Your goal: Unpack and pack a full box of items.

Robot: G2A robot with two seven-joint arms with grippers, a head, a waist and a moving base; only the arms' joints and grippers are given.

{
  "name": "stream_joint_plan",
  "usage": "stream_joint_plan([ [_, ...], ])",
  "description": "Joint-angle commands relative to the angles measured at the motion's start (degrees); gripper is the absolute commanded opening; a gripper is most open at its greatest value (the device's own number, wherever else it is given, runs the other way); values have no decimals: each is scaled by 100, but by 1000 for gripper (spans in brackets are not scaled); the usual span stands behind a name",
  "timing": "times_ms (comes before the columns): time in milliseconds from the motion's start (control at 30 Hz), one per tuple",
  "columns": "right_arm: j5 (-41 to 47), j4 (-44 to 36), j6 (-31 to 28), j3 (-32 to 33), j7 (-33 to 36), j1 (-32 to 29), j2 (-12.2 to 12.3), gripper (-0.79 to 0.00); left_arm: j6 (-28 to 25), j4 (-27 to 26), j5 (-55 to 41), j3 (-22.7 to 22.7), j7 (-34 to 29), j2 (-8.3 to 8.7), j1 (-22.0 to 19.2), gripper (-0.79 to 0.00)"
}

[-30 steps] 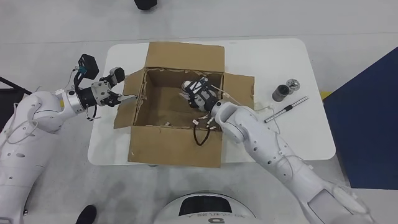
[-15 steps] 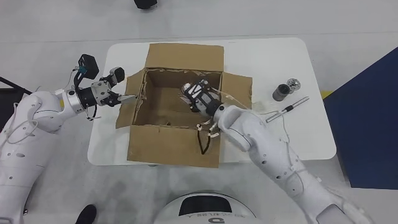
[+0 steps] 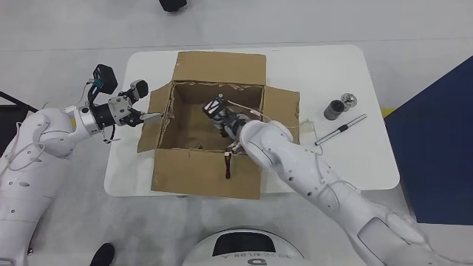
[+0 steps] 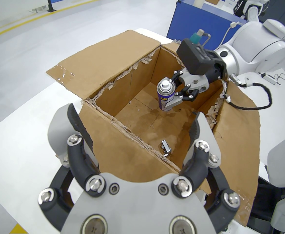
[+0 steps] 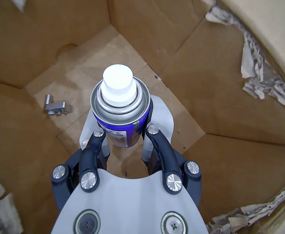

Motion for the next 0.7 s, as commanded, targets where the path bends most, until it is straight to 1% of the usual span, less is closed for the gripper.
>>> stream_joint_plan([
  [0, 97, 114, 19, -93, 205, 96, -69, -785, 0, 0, 0, 0, 0, 0, 0, 0],
  [33, 83, 185, 32, -155, 337, 145, -103, -748, 0, 0, 0, 0, 0, 0, 0, 0],
  [67, 68, 231, 43, -217, 443, 191, -137, -622, 0, 0, 0, 0, 0, 0, 0, 0],
  [133, 68, 287, 86, -295, 510, 255, -200, -502, 0, 0, 0, 0, 0, 0, 0, 0],
  [200, 59, 309, 113, -340, 535, 295, -249, -489, 0, 0, 0, 0, 0, 0, 0, 0],
  [367, -14, 248, 150, -320, 509, 273, -302, -499, 0, 0, 0, 0, 0, 0, 0, 0],
  [433, 44, 149, 64, -232, 441, 201, -290, -471, 0, 0, 0, 0, 0, 0, 0, 0],
  [467, 69, 91, 5, -165, 396, 153, -273, -403, 0, 0, 0, 0, 0, 0, 0, 0],
  [500, 89, 28, -55, -92, 366, 92, -251, -249, 0, 0, 0, 0, 0, 0, 0, 0],
  [567, 196, -172, -242, 122, 261, -73, -185, -209, 0, 0, 0, 0, 0, 0, 0, 0],
  [600, 225, -286, -361, 258, 206, -171, -139, -163, 0, 0, 0, 0, 0, 0, 0, 0],
  [633, 255, -438, -508, 406, 139, -289, -87, -49, 0, 0, 0, 0, 0, 0, 0, 0],
  [667, 288, -598, -647, 571, 78, -423, -30, 0, 0, 0, 0, 0, 0, 0, 0, 0],
])
